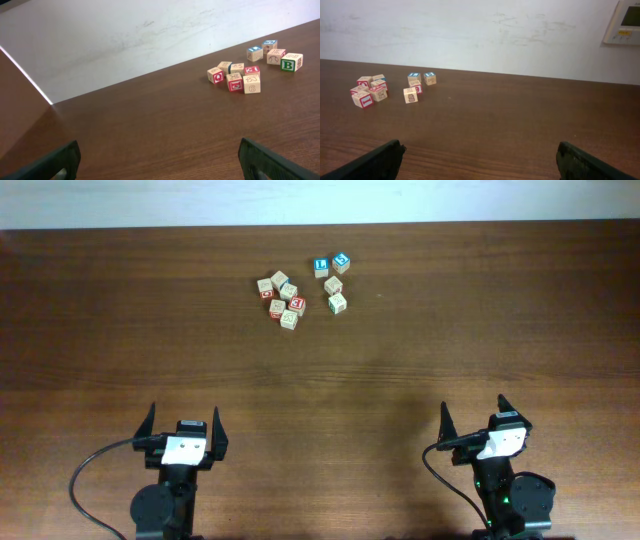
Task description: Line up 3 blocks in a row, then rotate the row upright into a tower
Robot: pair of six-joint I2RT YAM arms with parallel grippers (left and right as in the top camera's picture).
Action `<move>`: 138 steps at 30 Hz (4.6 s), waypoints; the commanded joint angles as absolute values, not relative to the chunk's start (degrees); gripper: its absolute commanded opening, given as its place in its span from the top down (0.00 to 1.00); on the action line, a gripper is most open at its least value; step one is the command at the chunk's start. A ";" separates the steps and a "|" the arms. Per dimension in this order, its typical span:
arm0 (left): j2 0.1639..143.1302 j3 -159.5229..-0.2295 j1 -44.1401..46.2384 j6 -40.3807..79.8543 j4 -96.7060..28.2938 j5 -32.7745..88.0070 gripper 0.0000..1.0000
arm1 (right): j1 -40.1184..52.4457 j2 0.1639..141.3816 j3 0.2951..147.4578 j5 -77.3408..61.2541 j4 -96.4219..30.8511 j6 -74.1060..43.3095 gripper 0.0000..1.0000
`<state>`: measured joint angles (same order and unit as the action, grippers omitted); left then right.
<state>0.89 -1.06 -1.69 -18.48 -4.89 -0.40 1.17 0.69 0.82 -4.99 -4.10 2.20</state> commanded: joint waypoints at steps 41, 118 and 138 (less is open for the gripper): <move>0.30 -0.51 -2.04 -19.40 -1.50 -2.76 0.01 | 1.50 0.21 0.32 -4.27 -4.12 2.37 0.02; 108.05 -103.81 4.19 6.42 -59.68 -5.26 0.01 | 22.13 120.05 102.21 2.42 -34.72 -12.97 0.07; 113.51 -103.77 4.19 8.78 -58.08 -5.63 0.01 | 22.17 134.85 102.17 -3.44 -22.41 -1.98 0.48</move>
